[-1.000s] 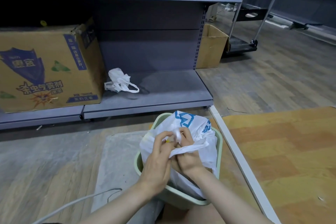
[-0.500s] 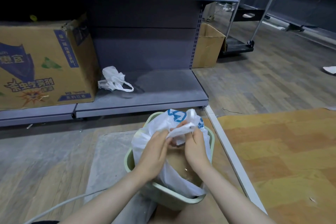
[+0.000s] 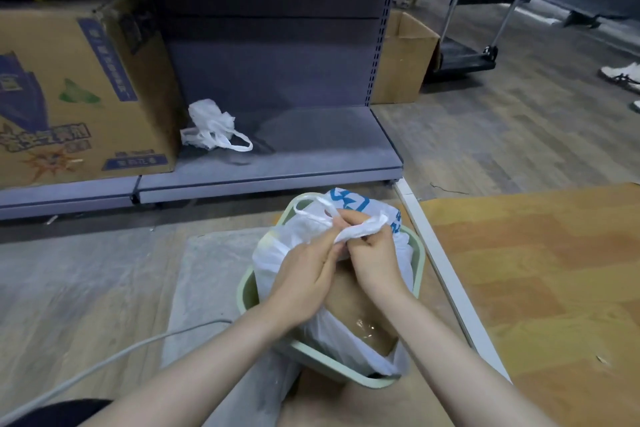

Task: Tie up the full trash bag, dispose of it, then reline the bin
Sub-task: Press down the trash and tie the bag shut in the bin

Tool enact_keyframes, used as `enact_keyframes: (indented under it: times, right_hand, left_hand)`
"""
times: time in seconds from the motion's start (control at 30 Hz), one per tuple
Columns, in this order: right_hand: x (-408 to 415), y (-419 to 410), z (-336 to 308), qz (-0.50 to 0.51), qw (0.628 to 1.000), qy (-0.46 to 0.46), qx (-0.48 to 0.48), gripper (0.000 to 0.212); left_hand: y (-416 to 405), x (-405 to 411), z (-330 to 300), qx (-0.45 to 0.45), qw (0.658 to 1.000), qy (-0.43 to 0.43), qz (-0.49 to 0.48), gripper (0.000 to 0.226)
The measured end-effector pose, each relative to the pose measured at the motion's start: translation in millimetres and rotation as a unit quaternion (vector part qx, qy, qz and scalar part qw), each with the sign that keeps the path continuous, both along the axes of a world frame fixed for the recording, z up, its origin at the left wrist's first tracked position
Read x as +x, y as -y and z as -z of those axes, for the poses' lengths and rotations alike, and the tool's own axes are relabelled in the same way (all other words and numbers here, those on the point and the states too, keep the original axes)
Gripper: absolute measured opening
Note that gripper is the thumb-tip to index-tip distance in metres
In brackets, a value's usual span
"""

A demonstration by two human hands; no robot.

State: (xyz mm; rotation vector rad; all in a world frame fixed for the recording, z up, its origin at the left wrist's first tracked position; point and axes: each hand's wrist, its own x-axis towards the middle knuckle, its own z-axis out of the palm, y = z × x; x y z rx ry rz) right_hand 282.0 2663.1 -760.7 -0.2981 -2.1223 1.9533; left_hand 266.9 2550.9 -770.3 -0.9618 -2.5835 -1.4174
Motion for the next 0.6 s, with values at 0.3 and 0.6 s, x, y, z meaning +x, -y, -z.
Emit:
enact_keyframes:
  times: [0.3,0.6]
  right_hand:
    - [15,-3,-13,-0.103,0.992,-0.015,-0.070,0.034]
    - [19,-30,-23,-0.175,0.978,-0.010,-0.112,0.025]
  left_hand:
    - [-5,-2,3,-0.043,0.998,0.002,-0.039,0.046]
    - [12,-22,-21,0.048,0.934,0.308,0.176,0.024]
